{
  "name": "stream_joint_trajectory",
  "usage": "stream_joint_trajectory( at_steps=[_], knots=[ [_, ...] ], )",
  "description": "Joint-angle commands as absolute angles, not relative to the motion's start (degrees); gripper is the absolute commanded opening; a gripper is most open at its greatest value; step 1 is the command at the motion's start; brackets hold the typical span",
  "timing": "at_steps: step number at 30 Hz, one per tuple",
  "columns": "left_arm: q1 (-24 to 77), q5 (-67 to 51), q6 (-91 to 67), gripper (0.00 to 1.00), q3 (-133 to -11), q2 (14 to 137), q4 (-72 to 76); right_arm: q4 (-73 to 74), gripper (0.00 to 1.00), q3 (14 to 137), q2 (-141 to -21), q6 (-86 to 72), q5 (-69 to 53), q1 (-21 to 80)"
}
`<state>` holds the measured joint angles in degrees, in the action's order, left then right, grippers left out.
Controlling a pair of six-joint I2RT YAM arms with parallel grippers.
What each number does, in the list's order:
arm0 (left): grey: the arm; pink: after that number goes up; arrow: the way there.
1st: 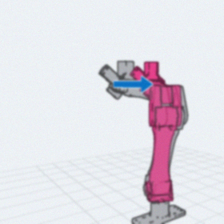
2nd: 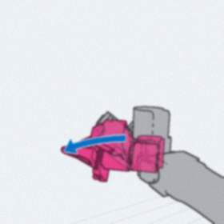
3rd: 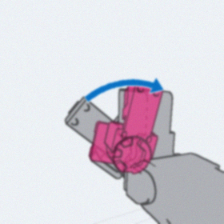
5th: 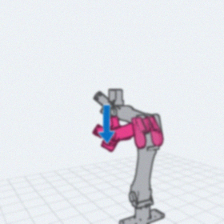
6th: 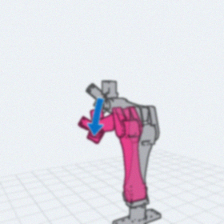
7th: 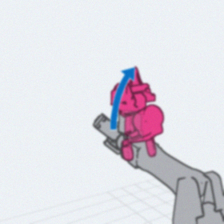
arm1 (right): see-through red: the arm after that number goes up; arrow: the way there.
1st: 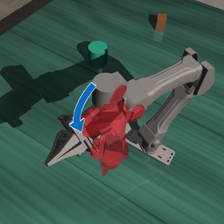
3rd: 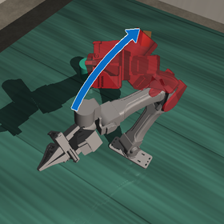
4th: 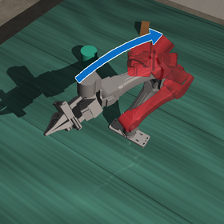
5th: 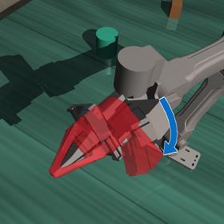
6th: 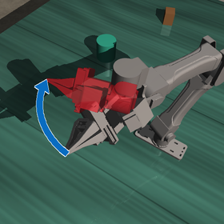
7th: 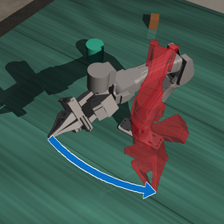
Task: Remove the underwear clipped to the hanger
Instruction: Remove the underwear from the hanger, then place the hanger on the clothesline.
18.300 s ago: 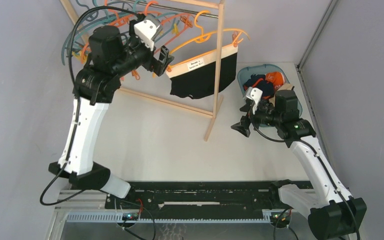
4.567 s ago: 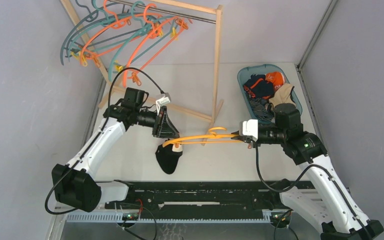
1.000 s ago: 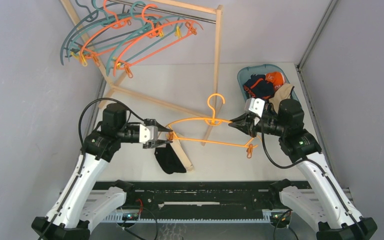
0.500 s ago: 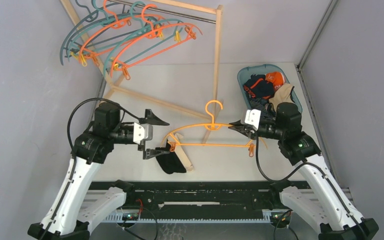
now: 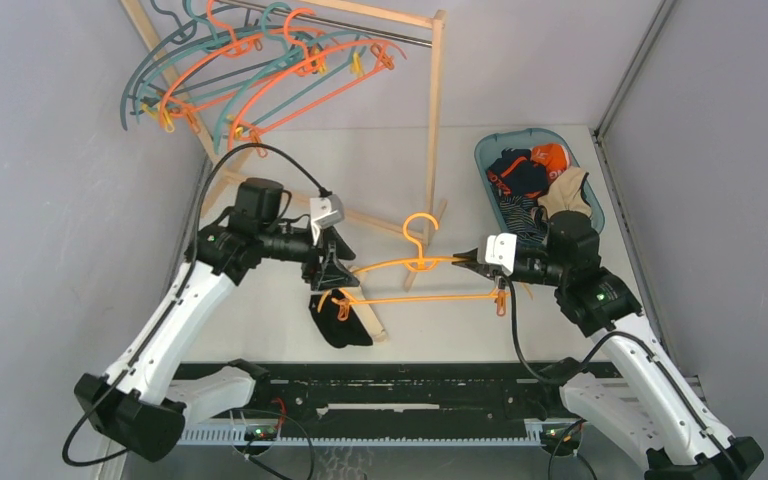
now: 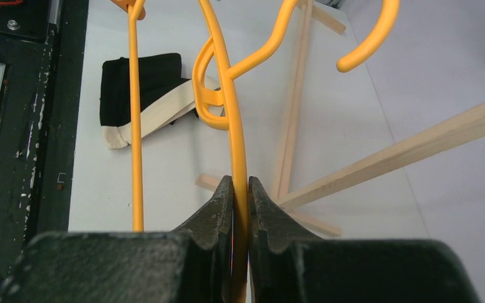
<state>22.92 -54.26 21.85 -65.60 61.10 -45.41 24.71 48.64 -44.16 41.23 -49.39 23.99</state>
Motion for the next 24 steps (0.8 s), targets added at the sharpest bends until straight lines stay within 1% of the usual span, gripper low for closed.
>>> stream_joint_trajectory(
  at_steps=[1,7,13,16,17,18,21,22,24],
  knots=[
    [25.1,-53.6,18.7,0.61,-67.9,62.8,-47.3,23.0,0.00,48.5,-43.5,42.2,-49.1,24.6],
    [25.1,-56.4,19.3,0.40,-67.5,64.9,-48.8,21.8,0.00,47.4,-42.5,42.1,-47.9,24.6],
    [25.1,-57.7,22.4,0.22,-66.3,64.6,-50.4,20.3,0.00,46.8,-42.1,40.5,-47.0,24.6],
    [25.1,-58.5,23.9,0.09,-66.4,64.0,-51.0,19.3,0.00,46.3,-41.8,39.6,-47.0,24.5],
    [25.1,-58.5,24.3,0.02,-66.6,63.6,-51.0,19.1,0.00,46.3,-41.8,39.4,-46.9,24.6],
    [25.1,-58.5,24.8,0.00,-66.7,63.2,-51.1,19.0,0.00,46.2,-41.8,39.1,-46.7,24.6],
    [25.1,-58.1,26.2,0.00,-66.7,61.5,-51.1,18.1,0.00,46.1,-41.7,37.6,-45.6,24.5],
    [25.1,-57.5,26.3,0.00,-66.6,60.6,-50.8,18.0,0.02,46.1,-41.7,37.3,-45.3,24.5],
    [25.1,-55.3,25.2,0.00,-66.6,59.3,-49.7,17.9,0.10,46.1,-41.7,36.7,-45.0,24.2]
  ],
)
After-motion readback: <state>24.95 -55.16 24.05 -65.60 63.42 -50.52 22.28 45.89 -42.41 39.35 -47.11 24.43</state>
